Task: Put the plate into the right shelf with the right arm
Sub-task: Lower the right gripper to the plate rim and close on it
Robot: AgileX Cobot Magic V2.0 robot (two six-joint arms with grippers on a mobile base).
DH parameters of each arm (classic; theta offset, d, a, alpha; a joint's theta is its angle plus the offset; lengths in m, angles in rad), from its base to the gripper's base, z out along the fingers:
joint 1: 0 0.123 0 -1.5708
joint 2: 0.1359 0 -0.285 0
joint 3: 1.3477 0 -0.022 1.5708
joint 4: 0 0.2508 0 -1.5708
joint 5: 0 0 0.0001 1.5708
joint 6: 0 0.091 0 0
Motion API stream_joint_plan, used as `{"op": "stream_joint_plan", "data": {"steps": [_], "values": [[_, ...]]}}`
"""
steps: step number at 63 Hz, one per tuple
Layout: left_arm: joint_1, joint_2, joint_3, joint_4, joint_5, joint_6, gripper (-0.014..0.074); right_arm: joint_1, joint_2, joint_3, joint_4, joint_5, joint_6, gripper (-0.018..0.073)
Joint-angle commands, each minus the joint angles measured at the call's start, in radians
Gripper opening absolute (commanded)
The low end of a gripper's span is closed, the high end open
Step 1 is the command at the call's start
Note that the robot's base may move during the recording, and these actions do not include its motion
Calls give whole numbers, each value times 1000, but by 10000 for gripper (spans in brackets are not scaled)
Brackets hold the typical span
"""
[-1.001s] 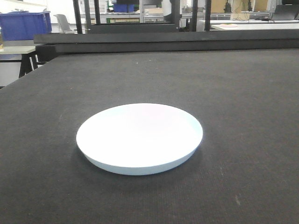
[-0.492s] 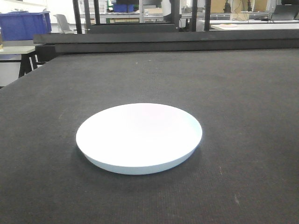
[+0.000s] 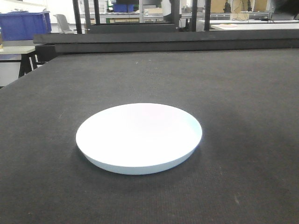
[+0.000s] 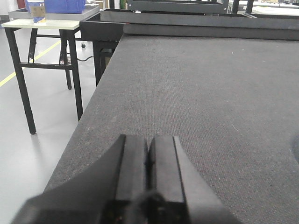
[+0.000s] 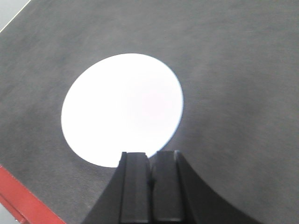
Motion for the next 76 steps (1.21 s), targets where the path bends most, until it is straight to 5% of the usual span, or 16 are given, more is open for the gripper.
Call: {"op": "stream_joint_plan", "data": {"steps": [1, 10, 26, 76], "values": [[1, -6, 10, -6, -86, -3, -47, 61, 71, -47, 31, -103, -14, 60], [1, -6, 10, -6, -86, -3, -47, 117, 209, -78, -7, -137, -14, 120], [1, -6, 10, -6, -86, -3, -47, 128, 410, -192, -11, -114, -14, 643], [1, -6, 10, -6, -86, -3, -47, 123, 644, -246, -20, -119, -14, 631]]}}
